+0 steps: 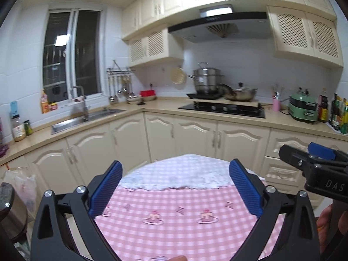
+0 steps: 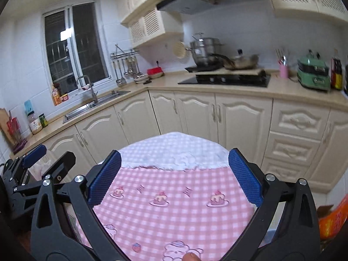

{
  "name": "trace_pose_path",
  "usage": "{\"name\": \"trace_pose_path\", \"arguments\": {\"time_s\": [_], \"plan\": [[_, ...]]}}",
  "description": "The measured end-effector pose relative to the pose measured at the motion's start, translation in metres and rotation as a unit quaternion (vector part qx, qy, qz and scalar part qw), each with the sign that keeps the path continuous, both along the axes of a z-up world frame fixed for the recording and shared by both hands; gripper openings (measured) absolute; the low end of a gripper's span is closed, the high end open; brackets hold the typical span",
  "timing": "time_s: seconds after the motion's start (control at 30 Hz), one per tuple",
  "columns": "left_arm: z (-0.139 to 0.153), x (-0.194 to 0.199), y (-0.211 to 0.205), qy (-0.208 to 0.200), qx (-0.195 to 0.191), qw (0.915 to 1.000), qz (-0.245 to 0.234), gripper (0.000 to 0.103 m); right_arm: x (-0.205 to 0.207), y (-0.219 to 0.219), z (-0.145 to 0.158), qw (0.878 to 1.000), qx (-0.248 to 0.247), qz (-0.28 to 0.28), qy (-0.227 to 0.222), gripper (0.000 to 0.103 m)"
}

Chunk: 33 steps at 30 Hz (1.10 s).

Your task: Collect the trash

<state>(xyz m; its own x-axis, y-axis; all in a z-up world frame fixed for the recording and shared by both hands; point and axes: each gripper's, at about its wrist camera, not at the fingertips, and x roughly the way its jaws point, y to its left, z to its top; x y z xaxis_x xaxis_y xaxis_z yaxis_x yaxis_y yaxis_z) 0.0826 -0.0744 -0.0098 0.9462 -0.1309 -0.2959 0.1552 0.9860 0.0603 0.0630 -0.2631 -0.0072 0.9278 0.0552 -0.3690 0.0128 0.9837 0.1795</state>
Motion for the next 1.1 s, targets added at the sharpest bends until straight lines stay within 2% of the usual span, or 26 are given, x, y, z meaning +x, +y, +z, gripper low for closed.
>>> {"name": "trace_pose_path", "arguments": {"time_s": [0.23, 0.5, 0.67, 0.93, 1.1], "plan": [[0.014, -0.012, 0.035, -0.017, -0.021, 0.9991, 0.031, 0.098, -0.002, 0.033, 0.017, 0.999, -0.022, 0.012, -0.02, 0.097], [0.019, -0.021, 0.053, -0.021, -0.031, 0.9982, 0.046, 0.098, -0.005, 0.056, 0.023, 0.998, -0.041, 0.018, -0.033, 0.097], [0.018, -0.022, 0.062, -0.024, -0.04, 0.9977, 0.049, 0.098, -0.006, 0.062, 0.025, 0.998, -0.043, 0.022, -0.038, 0.097], [0.019, -0.024, 0.066, -0.032, -0.032, 0.9964, 0.071, 0.099, -0.006, 0.065, 0.025, 0.998, -0.042, 0.026, -0.039, 0.097], [0.018, -0.024, 0.068, -0.031, -0.035, 0.9966, 0.067, 0.099, -0.003, 0.065, 0.025, 0.998, -0.04, 0.027, -0.038, 0.097]]}}
